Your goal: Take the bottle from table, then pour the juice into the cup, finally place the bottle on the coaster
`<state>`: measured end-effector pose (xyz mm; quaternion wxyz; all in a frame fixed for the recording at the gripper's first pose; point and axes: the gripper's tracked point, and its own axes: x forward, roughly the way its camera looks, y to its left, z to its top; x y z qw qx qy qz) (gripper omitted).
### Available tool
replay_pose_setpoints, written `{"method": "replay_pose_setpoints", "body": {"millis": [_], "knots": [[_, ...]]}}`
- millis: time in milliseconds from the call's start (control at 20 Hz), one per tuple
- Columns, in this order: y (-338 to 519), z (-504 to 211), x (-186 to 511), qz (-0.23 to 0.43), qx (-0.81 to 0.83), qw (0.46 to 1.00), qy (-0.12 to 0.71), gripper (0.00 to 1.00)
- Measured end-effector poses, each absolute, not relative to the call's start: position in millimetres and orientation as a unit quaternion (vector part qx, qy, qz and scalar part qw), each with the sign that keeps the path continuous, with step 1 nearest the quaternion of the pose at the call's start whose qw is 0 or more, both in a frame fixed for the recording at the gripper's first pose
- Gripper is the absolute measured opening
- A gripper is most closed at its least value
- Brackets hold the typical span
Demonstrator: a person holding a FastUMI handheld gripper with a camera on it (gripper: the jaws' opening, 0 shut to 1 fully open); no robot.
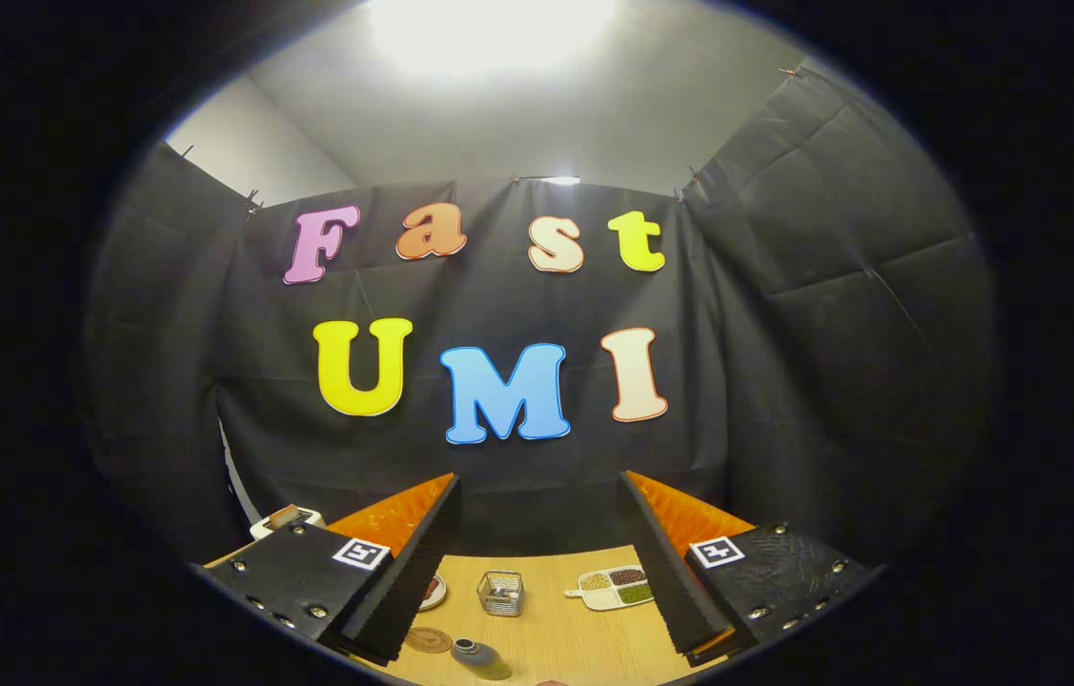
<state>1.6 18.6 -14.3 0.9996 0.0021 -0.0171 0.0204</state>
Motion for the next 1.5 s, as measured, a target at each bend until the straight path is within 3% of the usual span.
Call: {"method": "replay_pose_setpoints", "body": {"millis": [350,750,1500], "knots": [[43,-38,-3,0.044,0.003,0.998,-0.038,0.99],[65,-120,-9,0.089,0.023,0.995,-0.026,0.99],[94,-320,-4,0.105,-0.023,0.991,0.084,0.99]]}}
